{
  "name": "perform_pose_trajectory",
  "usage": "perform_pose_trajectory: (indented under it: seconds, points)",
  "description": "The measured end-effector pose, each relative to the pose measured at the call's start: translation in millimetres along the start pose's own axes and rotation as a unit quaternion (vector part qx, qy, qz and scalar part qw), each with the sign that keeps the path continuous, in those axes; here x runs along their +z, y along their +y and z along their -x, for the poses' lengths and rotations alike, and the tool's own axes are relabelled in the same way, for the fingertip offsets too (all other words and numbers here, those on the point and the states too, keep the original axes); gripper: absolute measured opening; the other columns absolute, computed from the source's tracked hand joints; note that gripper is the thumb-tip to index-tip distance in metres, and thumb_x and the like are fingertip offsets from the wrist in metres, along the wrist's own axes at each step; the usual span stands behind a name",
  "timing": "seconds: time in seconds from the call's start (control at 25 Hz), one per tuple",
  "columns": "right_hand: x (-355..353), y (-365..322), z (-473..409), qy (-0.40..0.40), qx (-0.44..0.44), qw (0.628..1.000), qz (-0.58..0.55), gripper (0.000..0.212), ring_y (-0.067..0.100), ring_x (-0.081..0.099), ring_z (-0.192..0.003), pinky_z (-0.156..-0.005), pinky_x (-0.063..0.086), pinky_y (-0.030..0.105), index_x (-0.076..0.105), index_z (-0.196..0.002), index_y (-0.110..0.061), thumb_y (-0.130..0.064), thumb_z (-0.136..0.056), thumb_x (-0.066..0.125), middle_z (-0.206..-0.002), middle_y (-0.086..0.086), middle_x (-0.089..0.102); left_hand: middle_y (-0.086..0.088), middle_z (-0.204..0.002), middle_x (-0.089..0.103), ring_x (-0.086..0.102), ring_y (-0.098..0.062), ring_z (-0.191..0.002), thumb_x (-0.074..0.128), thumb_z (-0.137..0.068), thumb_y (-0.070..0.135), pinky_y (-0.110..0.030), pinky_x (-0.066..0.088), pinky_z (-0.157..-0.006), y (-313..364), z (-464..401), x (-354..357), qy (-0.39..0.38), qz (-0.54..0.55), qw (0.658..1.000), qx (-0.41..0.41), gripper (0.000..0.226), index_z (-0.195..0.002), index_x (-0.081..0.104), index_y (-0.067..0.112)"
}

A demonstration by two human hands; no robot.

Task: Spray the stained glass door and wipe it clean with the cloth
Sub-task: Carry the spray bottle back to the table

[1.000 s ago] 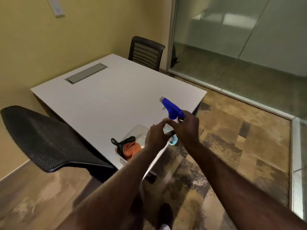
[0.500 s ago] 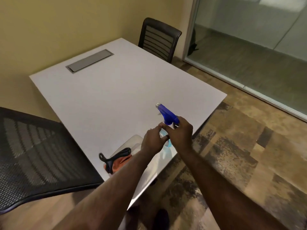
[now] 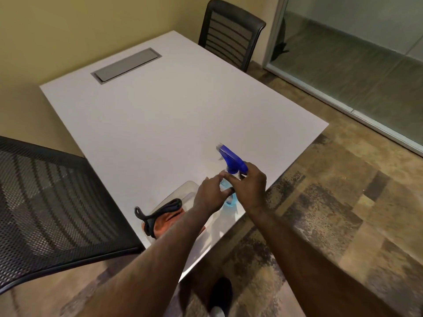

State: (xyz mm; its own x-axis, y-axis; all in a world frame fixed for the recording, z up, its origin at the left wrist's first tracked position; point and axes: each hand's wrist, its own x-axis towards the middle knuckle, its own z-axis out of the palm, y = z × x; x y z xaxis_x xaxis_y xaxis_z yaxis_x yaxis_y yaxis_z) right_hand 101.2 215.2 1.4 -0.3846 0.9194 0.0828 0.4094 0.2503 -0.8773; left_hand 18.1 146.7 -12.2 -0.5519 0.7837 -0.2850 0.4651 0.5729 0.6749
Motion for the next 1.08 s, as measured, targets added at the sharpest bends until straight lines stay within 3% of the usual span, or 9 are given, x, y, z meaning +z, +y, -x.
perform_pose_trajectory:
  seconds: [0.28, 0.44, 0.56, 0.68, 0.8, 0.88, 1.0, 1.08]
  points:
    - [7.3, 9.2, 1.3, -0.003, -0.005, 1.000, 0.009, 0.054, 0.016, 0.061, -0.087, -0.068, 0.037, 0.008, 0.061, -0.115, -0.008, -0.025, -0.070, 0.084, -0.106, 0.009, 0.070, -0.005, -0.138, 0.061, 0.056, -0.025, -0.126, 0.065, -0.088, 0.046, -0.044, 0.047, -0.105, -0.3, 3.7, -5.5, -0.017, -0.007, 1.000, -0.005, 0.060, -0.139, 0.050, 0.018]
    - [4.8, 10.2, 8.3, -0.003, 0.002, 1.000, 0.005, 0.075, 0.019, 0.056, -0.110, -0.085, 0.045, 0.024, 0.048, -0.131, -0.015, -0.034, -0.069, 0.085, -0.129, 0.008, 0.057, -0.003, -0.147, 0.052, 0.052, -0.024, -0.131, 0.068, -0.089, 0.033, -0.041, 0.045, -0.109, -8.7, 9.8, -23.1, -0.066, -0.016, 0.997, 0.035, 0.068, -0.148, 0.038, 0.020]
    - [-1.4, 12.1, 33.1, 0.097, 0.015, 0.993, 0.071, 0.082, 0.014, 0.046, -0.109, -0.087, 0.048, 0.028, 0.036, -0.130, -0.022, -0.029, -0.066, 0.086, -0.133, 0.010, 0.042, -0.002, -0.141, 0.056, 0.056, -0.023, -0.125, 0.067, -0.088, 0.020, -0.040, 0.047, -0.106, -34.5, 17.8, -50.7, -0.038, -0.083, 0.995, 0.032, 0.065, -0.146, 0.039, 0.022]
    - [2.9, 17.1, 73.1, 0.166, 0.032, 0.980, 0.104, 0.067, 0.015, 0.046, -0.105, -0.085, 0.055, 0.043, 0.038, -0.120, -0.020, -0.018, -0.069, 0.081, -0.125, 0.011, 0.042, 0.004, -0.126, 0.064, 0.059, -0.021, -0.114, 0.058, -0.087, 0.013, -0.033, 0.046, -0.096, -65.7, 27.2, -73.0, -0.064, -0.176, 0.981, 0.050, 0.057, -0.141, 0.045, 0.025]
    - [22.3, 15.2, 104.9, 0.046, -0.087, 0.977, 0.187, 0.043, 0.021, 0.059, -0.103, -0.089, 0.051, 0.044, 0.051, -0.111, -0.019, -0.026, -0.077, 0.076, -0.111, 0.007, 0.060, 0.004, -0.126, 0.064, 0.060, -0.020, -0.115, 0.055, -0.085, 0.008, -0.030, 0.044, -0.089, -81.7, 27.1, -73.6, -0.173, -0.293, 0.933, 0.116, 0.054, -0.136, 0.051, 0.025]
    - [44.7, 7.2, 113.1, -0.084, -0.186, 0.937, 0.284, 0.030, 0.020, 0.063, -0.100, -0.089, 0.045, 0.041, 0.060, -0.108, -0.021, -0.036, -0.083, 0.069, -0.106, 0.002, 0.067, 0.001, -0.124, 0.064, 0.060, -0.023, -0.114, 0.056, -0.087, 0.011, -0.033, 0.044, -0.089, -89.1, 23.0, -67.9, -0.218, -0.380, 0.881, 0.178, 0.043, -0.128, 0.056, 0.023]
    - [80.6, -9.9, 114.2, -0.227, -0.132, 0.879, 0.399, 0.027, 0.022, 0.056, -0.116, -0.107, 0.023, 0.051, 0.061, -0.110, -0.025, -0.042, -0.091, 0.057, -0.119, 0.001, 0.064, -0.005, -0.119, 0.062, 0.055, -0.027, -0.116, 0.056, -0.092, 0.019, -0.042, 0.036, -0.099, -105.1, 14.0, -61.1, -0.228, -0.523, 0.790, 0.226, 0.024, -0.115, 0.063, 0.017]
    - [100.4, -12.5, 115.8, -0.296, -0.058, 0.826, 0.476, 0.029, 0.027, 0.046, -0.128, -0.112, 0.002, 0.060, 0.062, -0.112, -0.025, -0.044, -0.092, 0.055, -0.124, 0.003, 0.063, -0.006, -0.121, 0.062, 0.051, -0.027, -0.119, 0.054, -0.094, 0.028, -0.044, 0.028, -0.107, -117.3, 8.9, -59.0, -0.231, -0.563, 0.761, 0.225, 0.025, -0.113, 0.065, 0.015]
